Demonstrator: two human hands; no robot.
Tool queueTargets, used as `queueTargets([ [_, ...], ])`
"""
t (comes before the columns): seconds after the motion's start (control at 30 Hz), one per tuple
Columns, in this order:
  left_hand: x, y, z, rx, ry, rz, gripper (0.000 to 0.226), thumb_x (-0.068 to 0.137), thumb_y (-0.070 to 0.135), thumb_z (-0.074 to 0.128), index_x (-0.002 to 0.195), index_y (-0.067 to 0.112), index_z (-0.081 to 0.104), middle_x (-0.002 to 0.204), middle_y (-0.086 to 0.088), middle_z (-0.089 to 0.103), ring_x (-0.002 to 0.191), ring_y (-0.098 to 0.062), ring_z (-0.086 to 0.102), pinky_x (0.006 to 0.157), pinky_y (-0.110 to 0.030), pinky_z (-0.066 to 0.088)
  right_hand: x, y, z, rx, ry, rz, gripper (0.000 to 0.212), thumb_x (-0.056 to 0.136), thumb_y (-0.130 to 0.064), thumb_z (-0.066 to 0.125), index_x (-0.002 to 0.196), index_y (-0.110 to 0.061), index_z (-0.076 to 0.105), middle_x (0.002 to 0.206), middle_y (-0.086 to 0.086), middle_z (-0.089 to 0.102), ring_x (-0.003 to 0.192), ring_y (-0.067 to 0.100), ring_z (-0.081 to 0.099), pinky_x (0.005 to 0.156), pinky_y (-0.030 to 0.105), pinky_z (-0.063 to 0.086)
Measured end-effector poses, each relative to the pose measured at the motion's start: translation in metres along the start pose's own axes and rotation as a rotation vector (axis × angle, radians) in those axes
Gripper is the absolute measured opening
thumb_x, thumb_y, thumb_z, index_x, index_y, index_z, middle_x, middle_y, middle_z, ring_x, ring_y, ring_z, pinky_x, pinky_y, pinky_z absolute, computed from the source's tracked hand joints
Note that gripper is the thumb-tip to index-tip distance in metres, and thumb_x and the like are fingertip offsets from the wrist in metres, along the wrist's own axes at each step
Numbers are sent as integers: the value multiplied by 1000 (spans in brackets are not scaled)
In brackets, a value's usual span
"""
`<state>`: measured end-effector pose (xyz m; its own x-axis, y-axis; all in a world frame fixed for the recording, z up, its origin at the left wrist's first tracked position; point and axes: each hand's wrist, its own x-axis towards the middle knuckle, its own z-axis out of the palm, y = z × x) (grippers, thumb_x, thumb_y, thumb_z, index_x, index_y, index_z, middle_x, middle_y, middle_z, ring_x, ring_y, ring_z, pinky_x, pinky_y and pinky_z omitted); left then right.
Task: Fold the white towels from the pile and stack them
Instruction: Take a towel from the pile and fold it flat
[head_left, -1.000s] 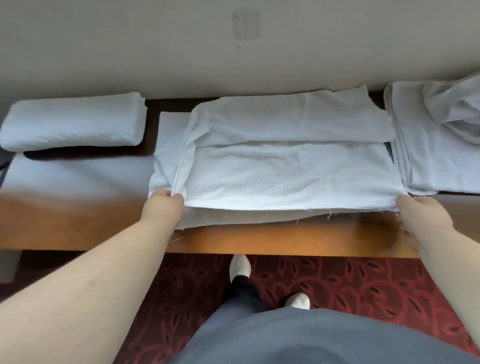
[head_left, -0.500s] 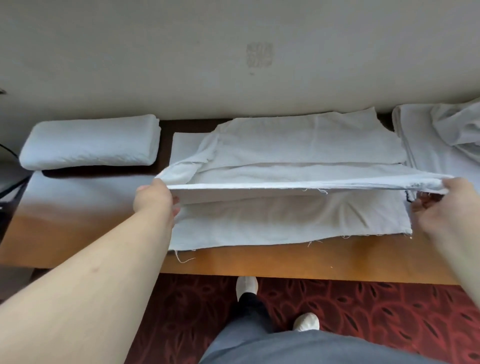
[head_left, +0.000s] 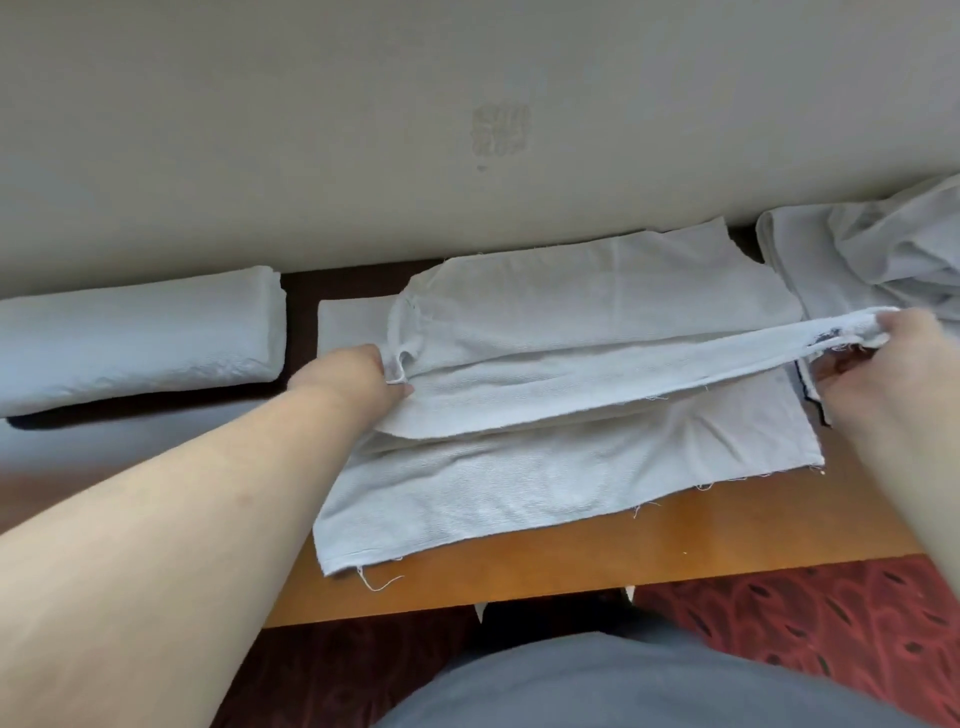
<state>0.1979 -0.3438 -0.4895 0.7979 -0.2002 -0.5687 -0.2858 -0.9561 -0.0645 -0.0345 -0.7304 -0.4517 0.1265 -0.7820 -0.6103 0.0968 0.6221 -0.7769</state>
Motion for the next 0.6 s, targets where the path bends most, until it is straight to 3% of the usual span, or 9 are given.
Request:
queueTargets([
  [0.1, 11, -6, -18, 81, 88, -57, 32, 99, 35, 37, 106, 11, 58, 85, -7, 53, 85, -29, 54, 76, -37, 47, -7, -1, 4, 47, -25, -15, 11, 88, -13, 49, 80, -20, 52, 52, -6, 54, 46, 9, 54, 52, 15, 45],
  [0.23, 32, -51, -64, 28, 139, -173, 16, 88, 15, 51, 82, 3, 60, 72, -12, 59, 66, -26, 57, 59, -28, 43, 0, -16, 29, 116, -55, -27, 12, 89, -12, 51, 81, -19, 46, 56, -3, 46, 45, 10, 50, 47, 17, 42],
  [0.27, 37, -60, -72, -112, 135, -191, 16, 87, 14, 53, 77, 3, 58, 70, -13, 59, 62, -25, 57, 54, -26, 41, 4, -19, 35, 121, -73, -18, 12, 91, -14, 50, 82, -20, 44, 58, -4, 44, 45, 10, 48, 47, 18, 41],
  [0.33, 43, -73, -84, -622, 160, -281, 22, 92, 12, 45, 71, 7, 53, 61, -11, 57, 53, -22, 54, 47, -19, 36, 11, -26, 50, 122, -135, -2, 16, 96, -17, 46, 80, -20, 43, 60, -4, 44, 45, 9, 49, 48, 18, 43],
  [0.43, 52, -89, -101, -1247, 145, -473, 29, 87, 7, 25, 69, 21, 42, 36, 8, 43, 28, -3, 39, 31, -8, 22, 20, -38, 79, 139, -142, 13, 22, 98, -18, 45, 77, -21, 52, 54, -6, 58, 48, 8, 59, 47, 17, 46],
  [0.53, 56, -93, -114, -1589, 92, -563, 33, 83, 10, 19, 73, 28, 45, 47, 13, 43, 29, 0, 36, 31, -11, 22, 31, -48, 107, 16, -137, -28, 21, 97, -18, 44, 98, -20, 64, 78, -5, 71, 70, 7, 69, 56, 15, 52],
  [0.6, 57, -88, -114, -1638, 111, -499, 31, 68, 6, 24, 74, 27, 45, 40, 14, 42, 30, 0, 38, 34, -11, 27, 42, -50, 123, -13, -169, -42, 19, 97, -17, 47, 96, -15, 66, 72, -2, 71, 59, 9, 67, 55, 16, 52],
])
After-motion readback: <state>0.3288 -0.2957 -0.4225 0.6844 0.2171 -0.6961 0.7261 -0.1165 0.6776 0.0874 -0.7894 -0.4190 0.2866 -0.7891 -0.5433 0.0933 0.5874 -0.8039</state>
